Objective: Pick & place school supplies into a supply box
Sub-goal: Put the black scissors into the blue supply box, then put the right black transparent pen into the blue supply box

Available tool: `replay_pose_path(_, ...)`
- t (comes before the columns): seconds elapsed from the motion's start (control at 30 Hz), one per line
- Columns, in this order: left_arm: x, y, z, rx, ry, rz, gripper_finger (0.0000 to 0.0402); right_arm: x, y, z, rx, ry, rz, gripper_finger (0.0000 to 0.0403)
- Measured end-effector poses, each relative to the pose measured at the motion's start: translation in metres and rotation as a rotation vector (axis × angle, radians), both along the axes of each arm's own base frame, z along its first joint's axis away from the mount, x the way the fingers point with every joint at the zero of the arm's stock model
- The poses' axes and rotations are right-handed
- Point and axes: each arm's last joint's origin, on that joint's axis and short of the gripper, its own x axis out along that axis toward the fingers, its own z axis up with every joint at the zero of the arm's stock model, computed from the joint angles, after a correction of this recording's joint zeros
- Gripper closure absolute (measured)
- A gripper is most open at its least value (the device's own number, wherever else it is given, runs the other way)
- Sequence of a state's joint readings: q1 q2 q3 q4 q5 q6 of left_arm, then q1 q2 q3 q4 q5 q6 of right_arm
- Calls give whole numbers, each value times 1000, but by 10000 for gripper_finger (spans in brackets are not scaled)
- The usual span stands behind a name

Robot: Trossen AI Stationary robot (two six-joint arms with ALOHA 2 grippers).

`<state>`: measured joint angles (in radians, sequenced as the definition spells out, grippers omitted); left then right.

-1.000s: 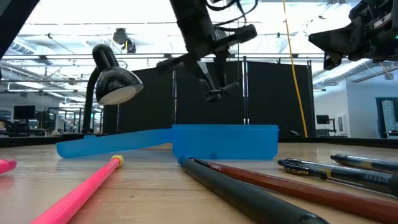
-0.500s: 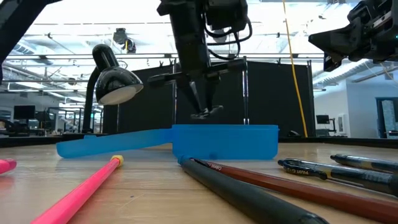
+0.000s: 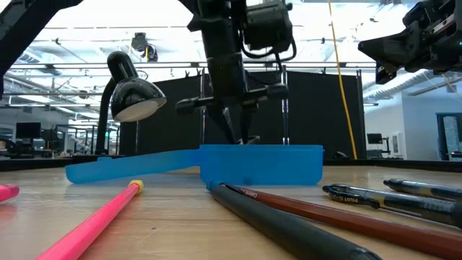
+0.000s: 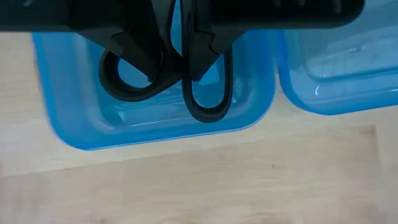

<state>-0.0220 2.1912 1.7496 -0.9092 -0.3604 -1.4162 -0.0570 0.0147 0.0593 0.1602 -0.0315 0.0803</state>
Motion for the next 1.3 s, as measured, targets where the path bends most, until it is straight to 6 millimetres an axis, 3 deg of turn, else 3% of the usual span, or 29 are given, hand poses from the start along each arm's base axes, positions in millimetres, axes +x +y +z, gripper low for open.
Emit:
replay_pose_path(0.37, 6, 6, -25, -32, 20, 31, 338, 1, 0, -1, 14, 10, 3, 403)
replay_pose_path(0.73, 9, 3, -30, -43, 25, 2, 327, 1, 0, -1, 13, 17, 8, 403)
replay_pose_path(1.1, 8, -2, -31, -31, 37, -36, 205, 1, 1, -1, 10, 17, 32, 403)
replay_pose_path(1.3, 8, -4, -22, -14, 35, -81, 168, 1, 1, -1, 10, 17, 32, 403)
